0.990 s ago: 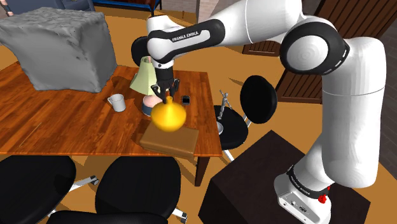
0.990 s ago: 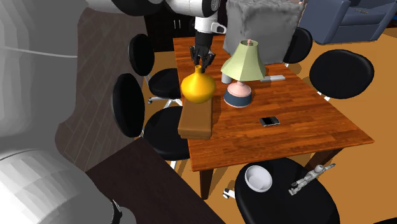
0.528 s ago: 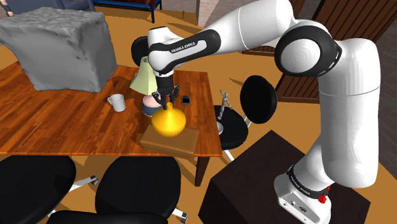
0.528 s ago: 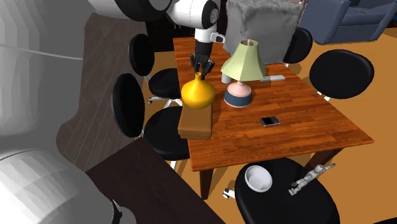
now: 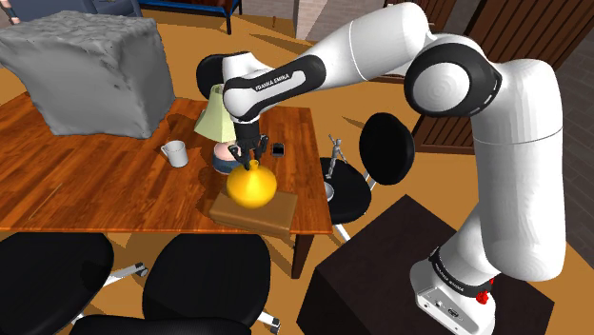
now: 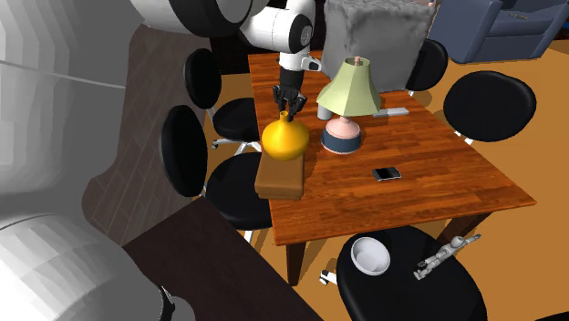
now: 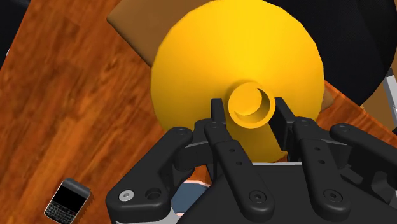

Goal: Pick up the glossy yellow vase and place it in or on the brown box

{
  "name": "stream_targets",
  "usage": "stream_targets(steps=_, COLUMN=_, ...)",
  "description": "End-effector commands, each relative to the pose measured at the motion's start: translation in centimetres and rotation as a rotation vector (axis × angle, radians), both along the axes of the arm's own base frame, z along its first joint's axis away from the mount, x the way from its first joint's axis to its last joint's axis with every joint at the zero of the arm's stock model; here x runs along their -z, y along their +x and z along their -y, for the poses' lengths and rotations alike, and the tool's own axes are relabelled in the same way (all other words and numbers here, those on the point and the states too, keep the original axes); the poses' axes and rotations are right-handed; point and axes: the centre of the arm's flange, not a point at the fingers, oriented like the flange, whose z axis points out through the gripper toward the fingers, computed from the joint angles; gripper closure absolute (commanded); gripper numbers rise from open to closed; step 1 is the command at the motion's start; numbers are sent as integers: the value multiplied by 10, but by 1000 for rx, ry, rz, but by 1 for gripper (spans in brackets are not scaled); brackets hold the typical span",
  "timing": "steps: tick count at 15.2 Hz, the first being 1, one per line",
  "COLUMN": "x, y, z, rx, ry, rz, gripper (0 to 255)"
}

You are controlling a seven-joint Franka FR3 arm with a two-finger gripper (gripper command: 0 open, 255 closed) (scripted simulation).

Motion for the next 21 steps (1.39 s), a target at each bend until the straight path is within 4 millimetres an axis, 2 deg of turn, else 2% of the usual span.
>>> stream_targets(steps=1, x=0, y=0, z=0, rx=0, ry=1, rz=1, gripper=255)
stream_targets(steps=4, x=0, y=0, z=0, rx=0, ry=1, rz=1, gripper=255)
stream_targets(steps=5, x=0, y=0, z=0, rx=0, ry=1, rz=1, gripper=0)
stream_targets(steps=10, x=0, y=0, z=0, rx=0, ry=1, rz=1, gripper=0)
stream_targets(steps=14, x=-50, y=9, z=0, rx=0, ry=1, rz=1, gripper=0)
stream_targets(steps=21, x=-50, y=9, z=0, rx=0, ry=1, rz=1, gripper=0)
